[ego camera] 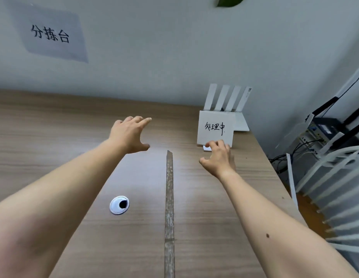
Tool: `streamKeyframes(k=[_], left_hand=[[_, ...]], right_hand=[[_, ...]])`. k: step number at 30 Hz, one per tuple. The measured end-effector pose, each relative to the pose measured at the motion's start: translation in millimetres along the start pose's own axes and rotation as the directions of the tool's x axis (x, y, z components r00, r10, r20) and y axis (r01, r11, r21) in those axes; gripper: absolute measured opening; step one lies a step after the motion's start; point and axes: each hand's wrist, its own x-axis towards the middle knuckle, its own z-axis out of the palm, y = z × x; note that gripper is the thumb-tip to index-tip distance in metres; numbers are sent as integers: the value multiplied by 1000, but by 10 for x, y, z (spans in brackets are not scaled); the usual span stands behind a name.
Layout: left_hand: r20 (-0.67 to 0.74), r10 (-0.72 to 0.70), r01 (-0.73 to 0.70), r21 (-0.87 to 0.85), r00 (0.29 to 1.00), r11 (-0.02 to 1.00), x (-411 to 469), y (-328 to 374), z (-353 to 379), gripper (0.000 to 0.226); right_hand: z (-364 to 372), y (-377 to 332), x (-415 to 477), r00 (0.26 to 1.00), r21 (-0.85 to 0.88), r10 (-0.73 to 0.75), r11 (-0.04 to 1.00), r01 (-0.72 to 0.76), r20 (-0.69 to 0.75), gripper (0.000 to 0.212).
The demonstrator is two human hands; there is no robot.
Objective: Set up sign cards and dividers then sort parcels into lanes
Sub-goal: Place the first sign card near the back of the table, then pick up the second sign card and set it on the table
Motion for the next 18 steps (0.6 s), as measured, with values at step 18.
streamKeyframes(k=[18], left_hand=[[-8, 2, -1, 126, 1000, 992, -2083, -2367, -1021, 92]], right_hand=[[-468, -2527, -1804, 986, -122, -152, 982, 143, -65, 61]])
